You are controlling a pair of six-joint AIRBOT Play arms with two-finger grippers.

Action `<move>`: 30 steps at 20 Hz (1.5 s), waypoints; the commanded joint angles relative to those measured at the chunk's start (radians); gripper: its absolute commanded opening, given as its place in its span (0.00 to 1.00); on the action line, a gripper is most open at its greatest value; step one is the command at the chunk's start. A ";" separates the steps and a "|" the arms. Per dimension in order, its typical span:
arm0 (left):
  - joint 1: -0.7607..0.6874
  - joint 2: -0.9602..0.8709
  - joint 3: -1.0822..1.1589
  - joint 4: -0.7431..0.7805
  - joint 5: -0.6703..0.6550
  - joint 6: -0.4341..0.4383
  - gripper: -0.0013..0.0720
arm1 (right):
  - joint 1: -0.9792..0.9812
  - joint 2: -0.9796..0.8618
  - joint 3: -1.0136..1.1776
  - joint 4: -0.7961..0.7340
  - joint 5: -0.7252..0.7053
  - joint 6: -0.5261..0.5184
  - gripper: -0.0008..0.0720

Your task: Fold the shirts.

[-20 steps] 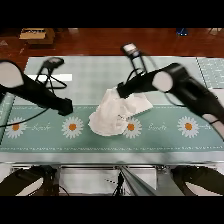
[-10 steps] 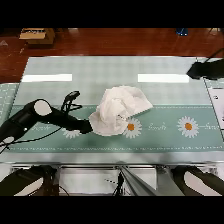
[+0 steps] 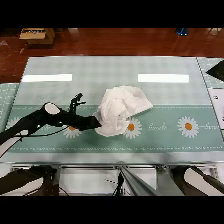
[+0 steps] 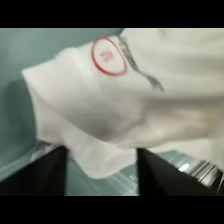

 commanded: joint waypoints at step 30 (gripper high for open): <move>0.000 0.058 0.006 -0.071 -0.038 0.044 0.06 | 0.584 -0.352 -0.571 0.839 -0.628 -0.175 0.17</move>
